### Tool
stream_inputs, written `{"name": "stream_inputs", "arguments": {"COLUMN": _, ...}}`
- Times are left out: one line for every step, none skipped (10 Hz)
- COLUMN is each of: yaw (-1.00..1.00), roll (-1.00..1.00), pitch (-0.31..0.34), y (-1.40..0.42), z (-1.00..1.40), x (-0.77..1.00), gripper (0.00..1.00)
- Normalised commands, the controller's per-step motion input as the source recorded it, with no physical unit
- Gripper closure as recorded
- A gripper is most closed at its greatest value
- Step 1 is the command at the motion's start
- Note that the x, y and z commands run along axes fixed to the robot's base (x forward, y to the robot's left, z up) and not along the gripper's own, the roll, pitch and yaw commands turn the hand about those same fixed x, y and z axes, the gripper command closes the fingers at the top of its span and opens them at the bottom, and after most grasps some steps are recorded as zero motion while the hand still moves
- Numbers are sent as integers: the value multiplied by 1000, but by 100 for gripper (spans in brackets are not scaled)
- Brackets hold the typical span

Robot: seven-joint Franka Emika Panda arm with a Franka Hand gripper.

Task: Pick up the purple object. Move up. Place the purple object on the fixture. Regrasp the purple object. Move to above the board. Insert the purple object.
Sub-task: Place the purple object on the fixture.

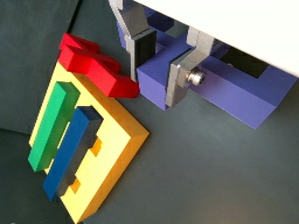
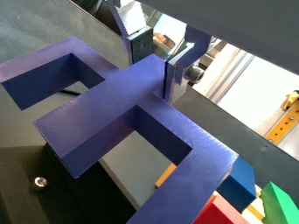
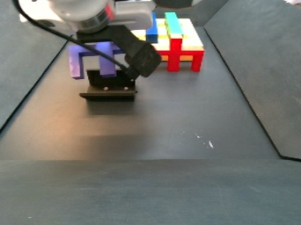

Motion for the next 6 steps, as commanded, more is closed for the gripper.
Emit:
{"name": "stream_inputs", "arguments": {"yaw": -63, "roll": -500, "pitch": -391, "y": 257, "z": -366, "x": 0, "gripper": 100}}
{"name": "stream_inputs", "arguments": {"yaw": 0, "roll": -429, "pitch": -409, "y": 169, "z": -346, "x": -9, "gripper": 100}}
{"name": "stream_inputs", "arguments": {"yaw": 0, "roll": -303, "pitch": -331, "y": 100, "z": -311, "x": 0, "gripper": 100}}
{"name": "stream_inputs", "arguments": {"yaw": -14, "roll": 0, "pitch": -174, "y": 0, "z": -251, "x": 0, "gripper": 100}}
{"name": "stream_inputs", "arguments": {"yaw": -17, "roll": 40, "pitch": 0, "y": 0, "z": -149, "x": 0, "gripper": 100}}
{"name": "stream_inputs", "arguments": {"yaw": -43, "roll": 194, "pitch": 20, "y": 0, "z": -120, "x": 0, "gripper": 100}}
